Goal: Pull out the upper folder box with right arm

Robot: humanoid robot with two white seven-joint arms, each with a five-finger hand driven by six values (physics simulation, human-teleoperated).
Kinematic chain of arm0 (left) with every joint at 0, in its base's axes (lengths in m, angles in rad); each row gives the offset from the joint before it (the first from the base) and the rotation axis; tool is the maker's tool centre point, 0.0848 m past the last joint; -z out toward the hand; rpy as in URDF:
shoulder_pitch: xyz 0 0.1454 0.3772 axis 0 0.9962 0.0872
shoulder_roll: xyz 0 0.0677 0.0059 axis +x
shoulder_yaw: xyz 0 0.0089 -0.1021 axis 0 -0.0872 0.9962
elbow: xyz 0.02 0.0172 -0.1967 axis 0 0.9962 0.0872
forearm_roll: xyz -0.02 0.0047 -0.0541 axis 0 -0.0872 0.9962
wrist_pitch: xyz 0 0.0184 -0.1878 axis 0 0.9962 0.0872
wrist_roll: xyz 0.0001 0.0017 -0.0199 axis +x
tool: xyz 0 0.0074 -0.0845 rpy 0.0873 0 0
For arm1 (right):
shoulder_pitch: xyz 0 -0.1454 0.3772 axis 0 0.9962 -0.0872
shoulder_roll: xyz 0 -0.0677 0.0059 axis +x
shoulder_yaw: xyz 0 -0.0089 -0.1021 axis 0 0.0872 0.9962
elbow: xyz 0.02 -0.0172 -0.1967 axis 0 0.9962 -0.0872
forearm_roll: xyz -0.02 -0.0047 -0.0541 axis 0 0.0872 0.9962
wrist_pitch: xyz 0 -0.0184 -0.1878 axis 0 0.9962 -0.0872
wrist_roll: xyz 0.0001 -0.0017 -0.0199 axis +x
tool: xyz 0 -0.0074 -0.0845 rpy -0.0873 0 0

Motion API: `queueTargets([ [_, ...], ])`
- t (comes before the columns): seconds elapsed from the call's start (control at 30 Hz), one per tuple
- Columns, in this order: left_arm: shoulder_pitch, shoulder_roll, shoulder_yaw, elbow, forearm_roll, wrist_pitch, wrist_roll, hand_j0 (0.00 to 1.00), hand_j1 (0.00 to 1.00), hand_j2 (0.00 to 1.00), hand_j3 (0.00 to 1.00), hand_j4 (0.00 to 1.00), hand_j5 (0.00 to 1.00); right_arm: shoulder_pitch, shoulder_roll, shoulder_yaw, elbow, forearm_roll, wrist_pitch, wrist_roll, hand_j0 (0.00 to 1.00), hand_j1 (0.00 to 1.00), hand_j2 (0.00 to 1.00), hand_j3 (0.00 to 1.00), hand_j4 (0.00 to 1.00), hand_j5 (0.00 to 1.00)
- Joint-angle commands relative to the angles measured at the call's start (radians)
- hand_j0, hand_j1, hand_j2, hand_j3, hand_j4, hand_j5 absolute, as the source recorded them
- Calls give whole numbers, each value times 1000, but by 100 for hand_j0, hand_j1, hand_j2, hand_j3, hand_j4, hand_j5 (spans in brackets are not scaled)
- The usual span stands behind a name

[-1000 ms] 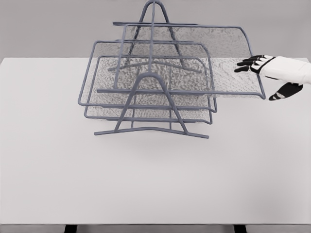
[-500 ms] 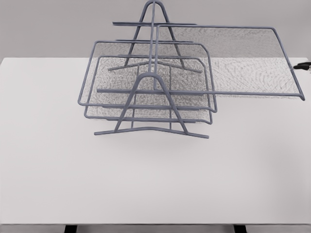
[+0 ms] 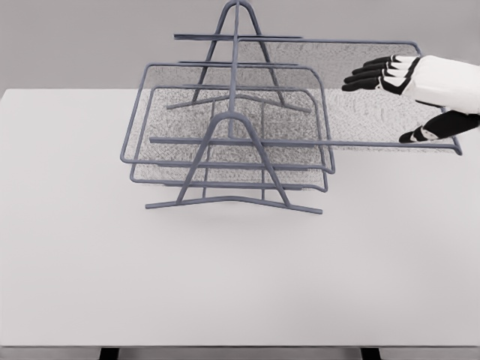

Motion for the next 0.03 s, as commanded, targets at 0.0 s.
queueTargets([
  [0.0,0,0,0,-1,0,0,0,100,100,100,100,100,100,-2,78,6,-7,-9,3,0,100,100,100,100,100,100],
])
